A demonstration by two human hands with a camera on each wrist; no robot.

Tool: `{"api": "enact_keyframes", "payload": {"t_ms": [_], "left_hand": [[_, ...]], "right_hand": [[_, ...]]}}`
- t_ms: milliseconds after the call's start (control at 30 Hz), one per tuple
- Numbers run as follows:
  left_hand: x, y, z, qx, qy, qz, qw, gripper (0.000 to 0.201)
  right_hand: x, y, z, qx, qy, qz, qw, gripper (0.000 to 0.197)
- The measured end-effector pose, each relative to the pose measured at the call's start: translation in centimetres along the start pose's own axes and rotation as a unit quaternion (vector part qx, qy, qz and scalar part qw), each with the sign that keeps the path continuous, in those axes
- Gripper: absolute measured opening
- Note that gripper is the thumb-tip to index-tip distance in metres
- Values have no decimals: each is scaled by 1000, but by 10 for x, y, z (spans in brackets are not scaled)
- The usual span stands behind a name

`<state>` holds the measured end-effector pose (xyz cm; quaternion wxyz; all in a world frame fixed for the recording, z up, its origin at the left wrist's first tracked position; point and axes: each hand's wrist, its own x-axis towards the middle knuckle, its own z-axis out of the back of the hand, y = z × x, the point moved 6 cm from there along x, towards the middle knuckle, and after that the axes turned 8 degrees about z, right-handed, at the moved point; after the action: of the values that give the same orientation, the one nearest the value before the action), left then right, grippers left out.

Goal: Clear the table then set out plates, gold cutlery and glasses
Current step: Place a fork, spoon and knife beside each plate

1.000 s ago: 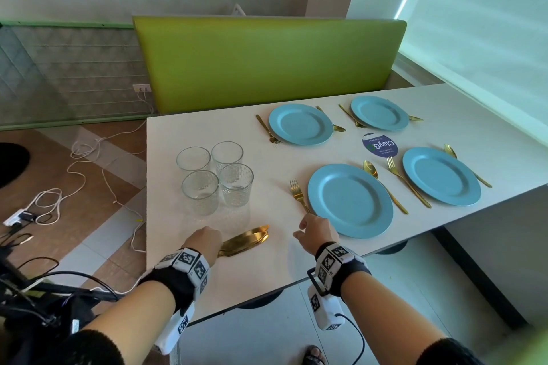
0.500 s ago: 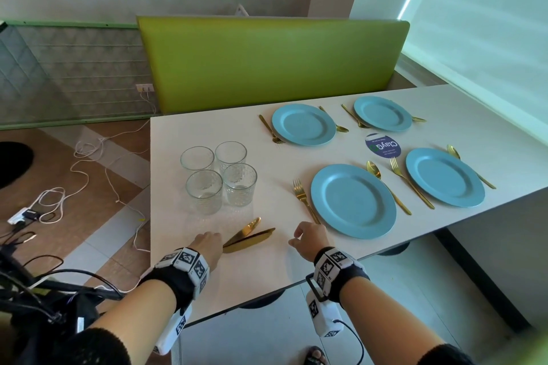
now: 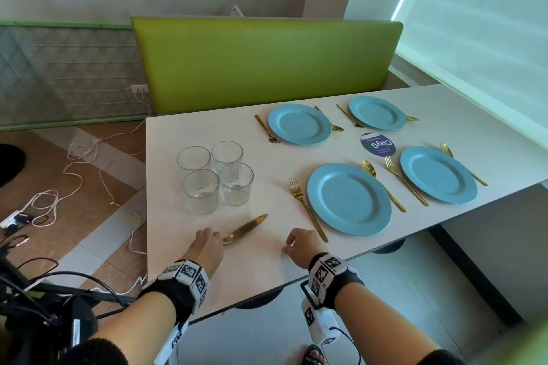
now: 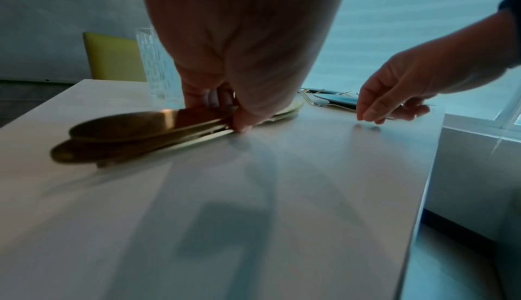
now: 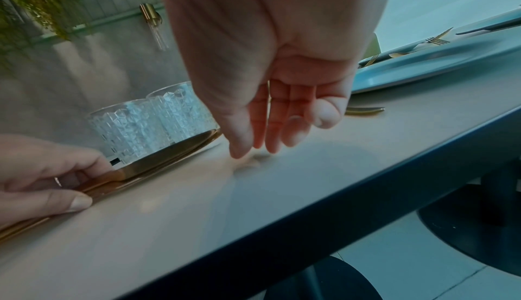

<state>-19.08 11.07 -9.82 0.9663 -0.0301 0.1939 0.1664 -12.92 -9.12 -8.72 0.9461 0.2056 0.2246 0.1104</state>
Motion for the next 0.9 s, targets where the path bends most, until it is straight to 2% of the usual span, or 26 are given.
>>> {"api": "enact_keyframes", "payload": {"t_ms": [67, 100, 133, 300, 400, 633, 800, 900], "left_hand": [[3, -3, 2, -27, -46, -18, 998, 35], [3, -7, 2, -4, -69, -49, 996, 37], [1, -10, 2, 22, -66, -67, 995, 37], [2, 1, 9, -3, -85, -18, 996, 33], [3, 4, 7, 5, -81, -4, 997, 32], [6, 15, 5, -54, -56, 14, 997, 24], [3, 24, -2, -119, 15, 34, 992, 26], [5, 27, -3, -116, 13, 46, 992, 28]], "right_hand": [[-2, -1, -1, 2, 0, 0, 1000, 23], [-2, -2, -3, 2, 0, 0, 1000, 23], [-4, -3, -4, 4, 0, 0, 1000, 22], [-8, -5, -8, 16, -4, -3, 1000, 20], [-8, -6, -7, 19, -4, -2, 1000, 21], [-6, -7, -5, 6, -6, 0, 1000, 22], [-4, -5, -5, 6, -5, 2, 1000, 22], [-2, -4, -7, 4, -1, 5, 1000, 22]]}}
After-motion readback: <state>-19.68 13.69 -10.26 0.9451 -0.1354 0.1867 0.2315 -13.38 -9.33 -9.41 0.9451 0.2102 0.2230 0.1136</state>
